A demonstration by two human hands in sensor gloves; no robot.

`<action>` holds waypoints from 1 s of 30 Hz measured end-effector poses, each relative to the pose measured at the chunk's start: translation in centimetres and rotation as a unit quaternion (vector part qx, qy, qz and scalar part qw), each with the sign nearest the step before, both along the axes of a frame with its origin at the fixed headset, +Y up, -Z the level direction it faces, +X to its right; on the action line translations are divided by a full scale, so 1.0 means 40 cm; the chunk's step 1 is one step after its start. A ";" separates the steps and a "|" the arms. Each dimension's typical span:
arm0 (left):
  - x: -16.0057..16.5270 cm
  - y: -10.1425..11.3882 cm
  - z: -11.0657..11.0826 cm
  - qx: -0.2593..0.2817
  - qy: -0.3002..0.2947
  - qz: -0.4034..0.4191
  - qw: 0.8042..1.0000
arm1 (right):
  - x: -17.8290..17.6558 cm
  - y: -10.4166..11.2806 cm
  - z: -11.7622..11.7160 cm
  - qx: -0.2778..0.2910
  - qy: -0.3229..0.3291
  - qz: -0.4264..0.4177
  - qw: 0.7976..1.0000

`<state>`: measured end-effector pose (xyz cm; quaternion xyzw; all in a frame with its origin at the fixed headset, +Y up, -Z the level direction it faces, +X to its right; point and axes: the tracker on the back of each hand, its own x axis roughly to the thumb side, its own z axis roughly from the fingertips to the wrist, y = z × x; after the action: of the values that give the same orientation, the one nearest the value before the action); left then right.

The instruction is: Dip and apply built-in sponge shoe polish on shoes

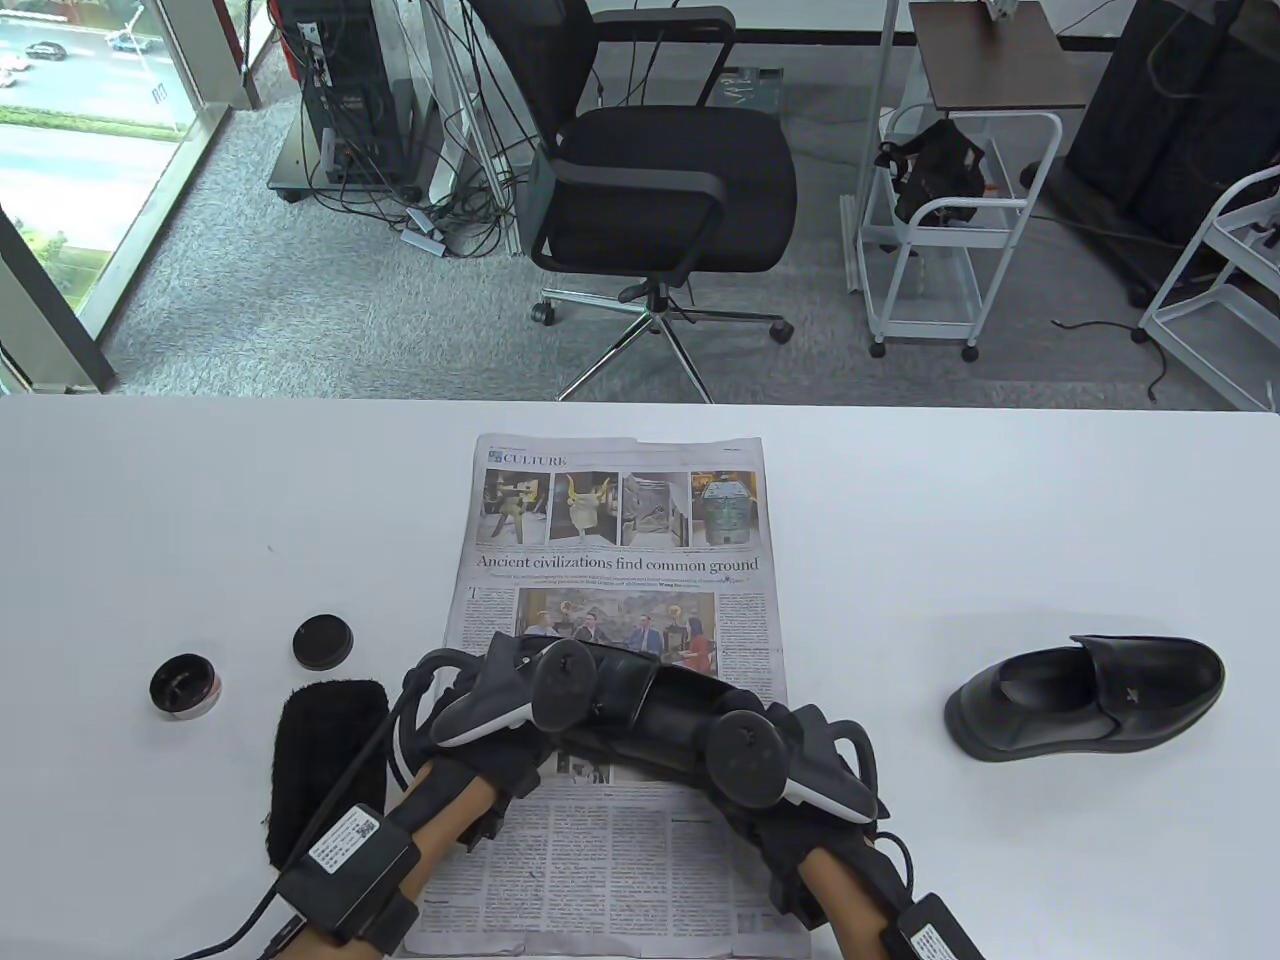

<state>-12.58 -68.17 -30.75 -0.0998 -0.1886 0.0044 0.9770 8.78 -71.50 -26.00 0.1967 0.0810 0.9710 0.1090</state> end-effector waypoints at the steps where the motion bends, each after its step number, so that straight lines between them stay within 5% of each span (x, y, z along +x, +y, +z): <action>1: 0.010 0.003 0.001 -0.010 -0.005 0.019 1.000 | 0.000 0.000 0.000 0.000 0.000 0.000 1.000; 11: 0.081 0.003 -0.060 0.075 -0.010 0.052 0.996 | 0.000 0.000 0.000 0.001 0.002 0.000 1.000; 20: -0.043 -0.027 -0.141 0.078 0.066 -0.066 0.993 | 0.001 -0.001 0.000 -0.002 0.000 -0.004 1.000; 30: -0.071 -0.024 -0.049 0.054 0.019 -0.027 0.998 | 0.002 0.000 -0.001 0.000 0.000 -0.002 1.000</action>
<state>-15.41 -69.13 -32.70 -0.0522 -0.1675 -0.0305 0.9840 8.85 -71.51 -26.03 0.1971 0.0806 0.9707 0.1111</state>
